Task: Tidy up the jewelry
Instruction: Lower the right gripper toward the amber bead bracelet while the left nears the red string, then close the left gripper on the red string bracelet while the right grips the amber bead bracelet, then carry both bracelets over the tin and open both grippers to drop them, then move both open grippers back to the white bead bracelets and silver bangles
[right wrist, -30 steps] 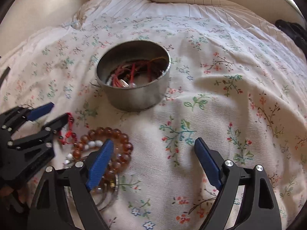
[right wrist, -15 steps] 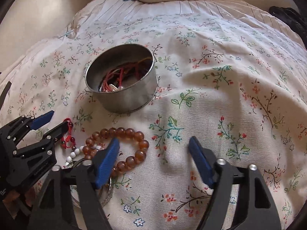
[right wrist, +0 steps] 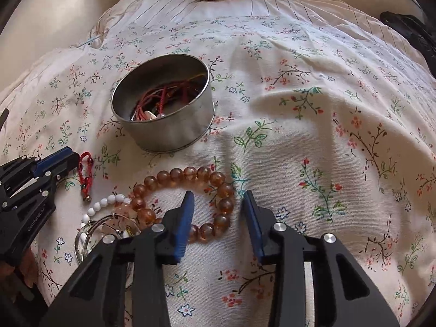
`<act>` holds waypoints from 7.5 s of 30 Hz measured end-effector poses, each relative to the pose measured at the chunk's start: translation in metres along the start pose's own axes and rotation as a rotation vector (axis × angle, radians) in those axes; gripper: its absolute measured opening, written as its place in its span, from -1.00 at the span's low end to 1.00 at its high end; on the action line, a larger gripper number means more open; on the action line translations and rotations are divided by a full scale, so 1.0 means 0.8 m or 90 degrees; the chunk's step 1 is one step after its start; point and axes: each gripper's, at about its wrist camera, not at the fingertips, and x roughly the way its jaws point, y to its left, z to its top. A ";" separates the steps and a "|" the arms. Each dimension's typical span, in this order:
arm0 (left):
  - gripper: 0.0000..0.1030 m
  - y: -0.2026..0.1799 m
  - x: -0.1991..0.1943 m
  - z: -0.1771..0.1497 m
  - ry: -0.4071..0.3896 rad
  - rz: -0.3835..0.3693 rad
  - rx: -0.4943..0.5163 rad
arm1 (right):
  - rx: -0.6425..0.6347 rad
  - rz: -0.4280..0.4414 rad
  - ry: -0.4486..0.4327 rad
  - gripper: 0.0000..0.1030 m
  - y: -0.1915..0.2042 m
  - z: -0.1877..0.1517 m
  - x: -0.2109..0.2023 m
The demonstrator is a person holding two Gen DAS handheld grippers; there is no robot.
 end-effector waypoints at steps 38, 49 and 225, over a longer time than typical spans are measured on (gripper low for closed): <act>-1.00 0.034 -0.037 0.008 -0.083 -0.143 -0.099 | 0.095 0.162 -0.037 -0.76 -0.025 -0.022 -0.043; -0.74 0.026 -0.014 0.010 -0.044 -0.141 -0.088 | 0.104 0.176 -0.036 -0.20 -0.024 -0.007 -0.031; 0.52 -0.003 -0.046 -0.003 -0.072 -0.083 -0.043 | -0.013 -0.137 -0.011 0.52 0.005 -0.032 -0.032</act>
